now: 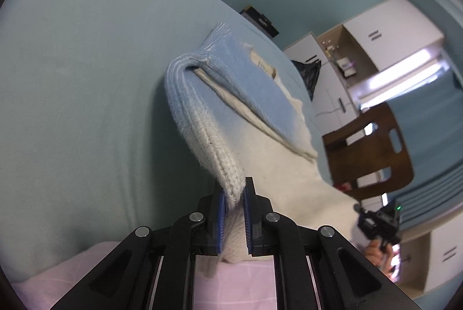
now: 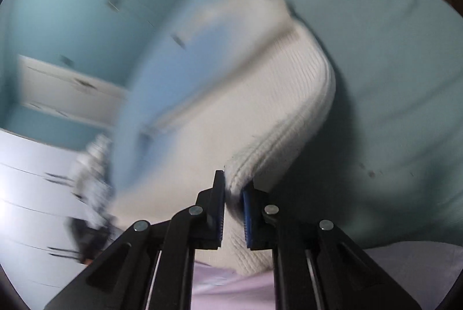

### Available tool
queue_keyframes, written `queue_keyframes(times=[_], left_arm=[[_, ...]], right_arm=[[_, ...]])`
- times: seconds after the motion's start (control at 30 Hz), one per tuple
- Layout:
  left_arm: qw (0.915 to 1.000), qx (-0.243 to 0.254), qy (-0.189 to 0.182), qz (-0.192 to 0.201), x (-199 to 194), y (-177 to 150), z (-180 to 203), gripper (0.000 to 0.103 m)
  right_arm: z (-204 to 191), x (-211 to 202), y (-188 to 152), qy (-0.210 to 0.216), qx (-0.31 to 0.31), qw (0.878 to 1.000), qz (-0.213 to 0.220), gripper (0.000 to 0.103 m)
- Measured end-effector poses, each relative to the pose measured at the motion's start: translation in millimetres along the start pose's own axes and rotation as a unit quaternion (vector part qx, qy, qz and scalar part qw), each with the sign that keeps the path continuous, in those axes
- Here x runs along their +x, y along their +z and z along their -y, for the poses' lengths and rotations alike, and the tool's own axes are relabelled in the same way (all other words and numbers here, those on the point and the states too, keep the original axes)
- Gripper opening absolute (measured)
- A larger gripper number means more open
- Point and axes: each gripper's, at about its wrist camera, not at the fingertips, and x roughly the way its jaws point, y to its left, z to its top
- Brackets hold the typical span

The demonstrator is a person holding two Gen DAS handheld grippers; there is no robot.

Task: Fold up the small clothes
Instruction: 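Lift the hem with both tools and fold it toward the collar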

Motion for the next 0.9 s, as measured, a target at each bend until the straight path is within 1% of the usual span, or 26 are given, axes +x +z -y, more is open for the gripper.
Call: queue_keyframes(times=[0.03,0.07,0.1,0.13,0.2,0.23,0.3,0.33,0.37,0.4,0.43,0.47,0.5,0.53,0.57,0.63,0.67,0.73,0.77,0.8,0.87,0.9], left_arm=[[0.9998,0.006,0.021,-0.001,2,0,1,0.010],[0.9995,0.005,0.032,0.000,4,-1,0,0.010],[0.9992,0.002,0.039,-0.003,6,-2,-2,0.010],[0.9986,-0.002,0.051,-0.010,14,-2,-4,0.011],[0.9972,-0.008,0.072,-0.019,16,-4,-10,0.012],[0.9962,-0.011,0.082,-0.028,21,-4,-12,0.014],[0.9942,-0.020,0.097,-0.042,28,-3,-16,0.026],[0.9931,-0.027,0.106,-0.044,27,-4,-19,0.040],[0.9922,-0.032,0.113,-0.041,24,-5,-23,0.064],[0.9911,-0.039,0.122,-0.037,22,-6,-24,0.080],[0.9897,-0.052,0.131,-0.024,17,-7,-27,0.099],[0.9894,-0.060,0.132,-0.014,8,-8,-33,0.101],[0.9894,-0.068,0.129,-0.005,3,-8,-36,0.101],[0.9893,-0.078,0.123,-0.007,1,-7,-40,0.101],[0.9889,-0.087,0.120,-0.012,2,-7,-43,0.101],[0.9869,-0.104,0.122,-0.018,3,-8,-50,0.101],[0.9861,-0.108,0.125,-0.021,5,-9,-52,0.101],[0.9859,-0.106,0.127,-0.028,6,-10,-53,0.101],[0.9869,-0.099,0.123,-0.031,6,-11,-50,0.101],[0.9882,-0.092,0.118,-0.034,6,-11,-48,0.101],[0.9905,-0.067,0.109,-0.049,10,-12,-40,0.101],[0.9909,-0.051,0.108,-0.062,15,-14,-34,0.101]], right_arm=[[1,-4,-1,-0.006,0.002,1.000,0.004,0.007],[5,-2,-1,-0.016,0.009,1.000,0.000,0.007],[12,3,-3,-0.031,0.026,0.999,-0.010,0.007],[15,12,-4,-0.040,0.043,0.998,-0.018,0.007],[30,24,-5,-0.057,0.080,0.994,-0.038,0.007],[39,29,-3,-0.071,0.094,0.992,-0.045,0.007],[46,30,1,-0.107,0.118,0.986,-0.053,0.008],[53,33,4,-0.126,0.143,0.980,-0.064,0.012],[60,42,0,-0.146,0.174,0.971,-0.080,0.027],[71,48,-5,-0.168,0.204,0.959,-0.101,0.039],[77,51,-9,-0.180,0.219,0.951,-0.120,0.068],[80,54,-13,-0.181,0.224,0.947,-0.141,0.073],[80,55,-17,-0.178,0.220,0.945,-0.163,0.073],[80,59,-18,-0.178,0.215,0.943,-0.180,0.075],[80,64,-21,-0.180,0.208,0.940,-0.202,0.081],[79,82,-23,-0.184,0.196,0.931,-0.246,0.086],[80,91,-28,-0.197,0.189,0.922,-0.273,0.086],[75,102,-28,-0.206,0.182,0.914,-0.300,0.086],[73,104,-29,-0.200,0.180,0.913,-0.308,0.086],[68,105,-29,-0.188,0.177,0.915,-0.310,0.086],[56,100,-31,-0.156,0.159,0.925,-0.308,0.086],[47,97,-31,-0.138,0.140,0.931,-0.308,0.086]])
